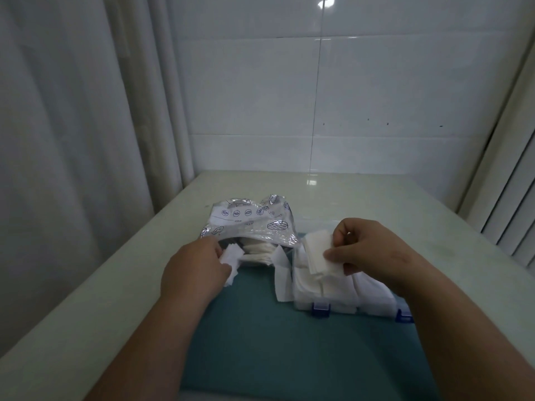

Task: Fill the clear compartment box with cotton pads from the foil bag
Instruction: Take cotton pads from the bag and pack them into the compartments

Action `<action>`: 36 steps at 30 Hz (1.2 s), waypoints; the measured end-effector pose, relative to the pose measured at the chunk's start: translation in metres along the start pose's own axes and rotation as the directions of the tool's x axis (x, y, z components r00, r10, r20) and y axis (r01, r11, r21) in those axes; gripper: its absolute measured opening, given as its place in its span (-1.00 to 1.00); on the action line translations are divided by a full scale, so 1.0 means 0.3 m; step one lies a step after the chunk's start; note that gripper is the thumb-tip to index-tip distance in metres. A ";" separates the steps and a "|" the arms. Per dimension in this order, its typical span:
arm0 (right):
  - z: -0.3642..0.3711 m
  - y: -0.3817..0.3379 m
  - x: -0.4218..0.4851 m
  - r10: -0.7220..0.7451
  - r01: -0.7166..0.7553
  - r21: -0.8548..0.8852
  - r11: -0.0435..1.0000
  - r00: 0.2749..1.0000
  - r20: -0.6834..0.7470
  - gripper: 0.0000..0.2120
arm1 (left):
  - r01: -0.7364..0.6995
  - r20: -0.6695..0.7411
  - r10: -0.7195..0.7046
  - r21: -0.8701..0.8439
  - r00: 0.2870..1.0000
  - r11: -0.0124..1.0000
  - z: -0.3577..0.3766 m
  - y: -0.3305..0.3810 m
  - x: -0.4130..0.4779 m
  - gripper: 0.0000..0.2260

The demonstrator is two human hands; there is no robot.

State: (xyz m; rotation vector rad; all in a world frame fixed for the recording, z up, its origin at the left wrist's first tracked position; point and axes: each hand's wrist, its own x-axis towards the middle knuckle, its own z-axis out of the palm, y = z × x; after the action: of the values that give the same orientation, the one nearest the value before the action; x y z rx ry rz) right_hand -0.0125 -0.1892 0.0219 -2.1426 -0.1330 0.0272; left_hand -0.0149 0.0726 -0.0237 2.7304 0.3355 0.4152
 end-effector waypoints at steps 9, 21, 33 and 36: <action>0.001 0.008 0.006 -0.007 0.007 0.014 1.000 1.000 -0.006 -0.84 | 0.018 -0.122 -0.049 -0.247 0.991 0.969 -0.059 0.021 -0.006 -0.83; -0.003 0.005 0.014 0.071 -0.063 0.344 0.937 0.997 -0.009 -0.82 | 0.203 0.225 -0.004 -0.870 0.974 0.449 -0.078 0.169 0.054 -0.56; -0.001 0.005 -0.001 -0.002 -0.051 0.341 0.939 0.988 0.154 -0.87 | 0.401 0.405 0.024 -0.911 0.914 0.095 0.032 0.300 0.036 -0.95; 0.011 0.003 0.000 -0.021 -0.037 0.310 0.950 0.983 0.180 -0.86 | 0.372 0.377 0.069 -0.925 0.924 0.077 0.052 0.297 0.021 -0.93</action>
State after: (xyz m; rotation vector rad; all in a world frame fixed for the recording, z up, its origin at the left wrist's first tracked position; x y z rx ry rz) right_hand -0.0128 -0.1869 0.0194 -1.8208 -0.2121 0.2344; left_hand 0.0119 -0.0113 -0.0021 1.2434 0.1266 0.0149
